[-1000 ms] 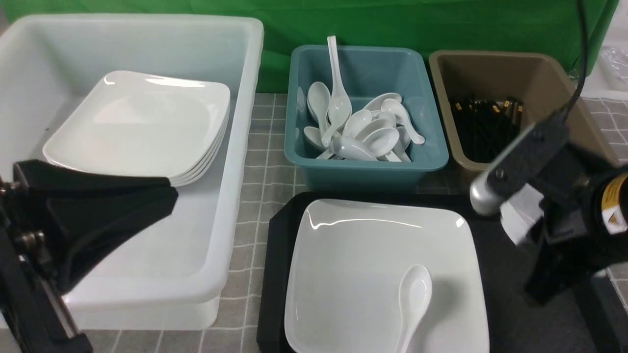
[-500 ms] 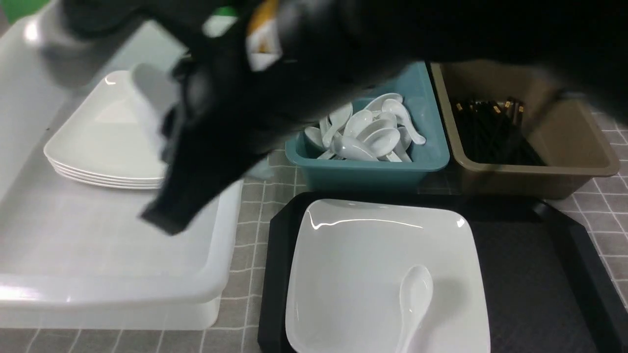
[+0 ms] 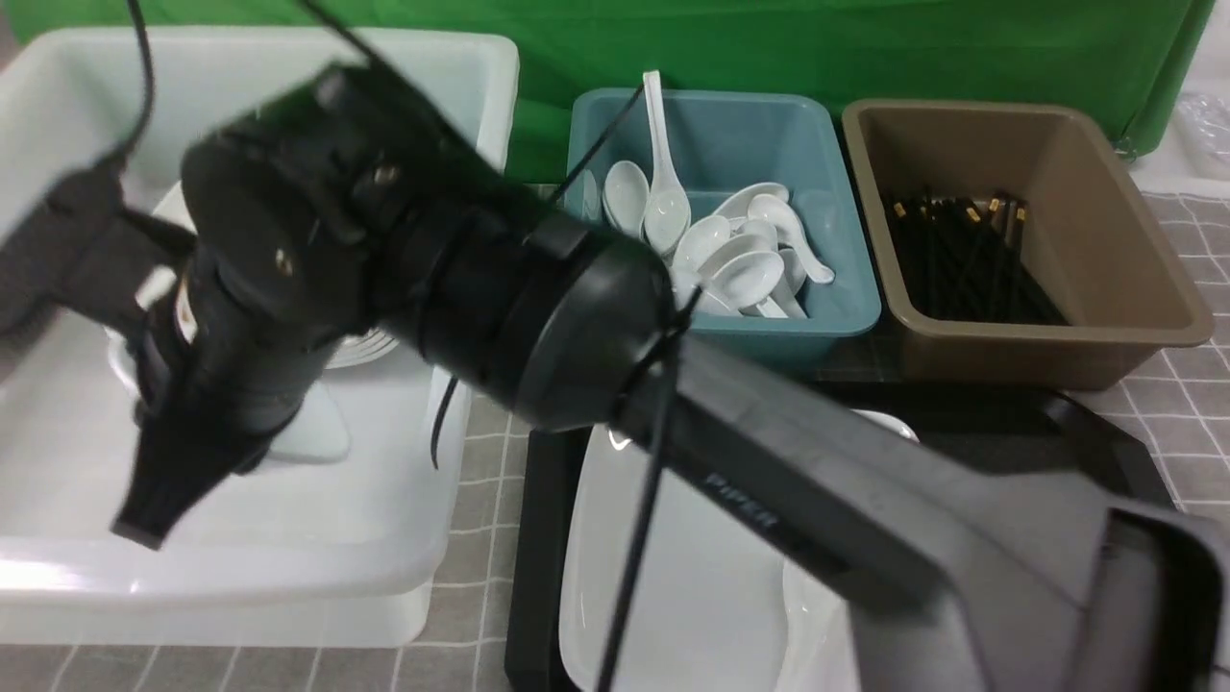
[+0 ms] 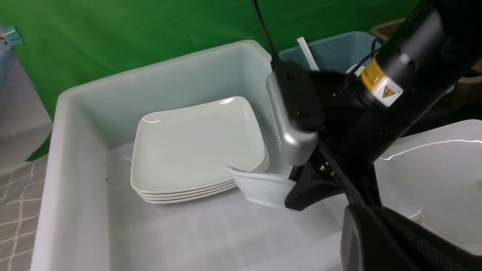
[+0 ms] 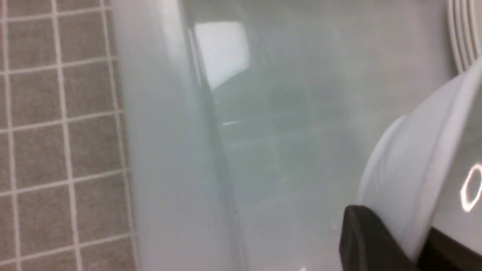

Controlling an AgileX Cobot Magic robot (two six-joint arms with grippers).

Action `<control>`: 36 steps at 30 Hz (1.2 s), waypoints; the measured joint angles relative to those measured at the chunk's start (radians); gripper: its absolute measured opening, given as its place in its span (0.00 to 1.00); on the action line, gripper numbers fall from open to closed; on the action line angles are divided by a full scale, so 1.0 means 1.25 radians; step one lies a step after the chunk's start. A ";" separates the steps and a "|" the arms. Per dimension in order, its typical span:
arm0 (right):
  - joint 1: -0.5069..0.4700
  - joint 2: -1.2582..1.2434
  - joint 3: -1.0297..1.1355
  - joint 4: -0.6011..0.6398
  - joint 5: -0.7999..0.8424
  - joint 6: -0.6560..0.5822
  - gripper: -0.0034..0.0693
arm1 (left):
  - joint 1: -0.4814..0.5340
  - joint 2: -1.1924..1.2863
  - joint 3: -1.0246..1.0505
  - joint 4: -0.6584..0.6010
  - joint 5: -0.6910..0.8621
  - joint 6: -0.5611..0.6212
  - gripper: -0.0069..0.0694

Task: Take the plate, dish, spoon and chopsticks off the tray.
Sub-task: Use the right arm to put the small plate into the large storage box on the left, then use the left arm to grab a soup spoon from the plate

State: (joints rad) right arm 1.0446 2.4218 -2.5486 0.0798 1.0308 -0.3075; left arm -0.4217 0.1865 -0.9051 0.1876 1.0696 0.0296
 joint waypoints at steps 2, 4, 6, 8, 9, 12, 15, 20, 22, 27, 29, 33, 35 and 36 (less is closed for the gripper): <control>-0.012 0.023 0.000 0.000 0.000 0.000 0.13 | 0.000 0.000 0.000 -0.006 0.000 0.000 0.10; -0.026 0.043 0.000 -0.001 0.000 0.000 0.13 | 0.000 0.000 0.000 -0.011 0.000 0.000 0.10; -0.035 0.056 0.000 -0.002 0.000 0.000 0.13 | 0.000 0.000 0.000 -0.013 0.000 0.000 0.10; -0.040 0.063 -0.001 -0.001 0.000 0.003 0.13 | 0.000 0.000 0.000 -0.013 0.000 0.000 0.10; -0.041 0.065 -0.001 0.001 0.000 0.003 0.13 | 0.000 0.000 0.000 -0.013 0.000 0.000 0.10; -0.041 0.070 -0.007 0.002 -0.009 0.003 0.16 | 0.000 0.000 0.000 -0.013 0.000 0.000 0.10; -0.041 0.070 -0.008 0.004 -0.012 0.003 0.23 | 0.000 0.000 0.000 -0.014 0.000 0.000 0.10; -0.041 0.071 -0.008 0.019 -0.012 0.023 0.50 | 0.000 0.000 0.000 -0.020 0.000 0.000 0.10; -0.041 0.072 -0.008 0.037 -0.005 0.031 0.59 | 0.000 0.000 0.000 -0.020 0.000 0.000 0.10; -0.039 0.065 -0.009 0.055 0.043 0.041 0.67 | 0.000 0.000 0.000 -0.022 0.000 0.000 0.10; -0.037 0.048 -0.010 0.051 0.075 0.042 0.67 | 0.000 0.000 0.000 -0.022 0.000 0.000 0.10; -0.036 -0.008 -0.016 0.054 0.109 0.048 0.65 | 0.000 0.000 0.000 -0.024 0.000 0.000 0.10; -0.036 -0.051 -0.017 0.055 0.109 0.068 0.59 | 0.000 0.000 0.000 -0.028 -0.001 0.000 0.10; -0.036 -0.069 -0.017 0.055 0.109 0.074 0.56 | 0.000 0.000 0.000 -0.029 -0.002 0.000 0.10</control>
State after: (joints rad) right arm 0.9999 2.3355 -2.5693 0.1479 1.1665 -0.2153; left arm -0.4217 0.1862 -0.9051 0.1517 1.0665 0.0296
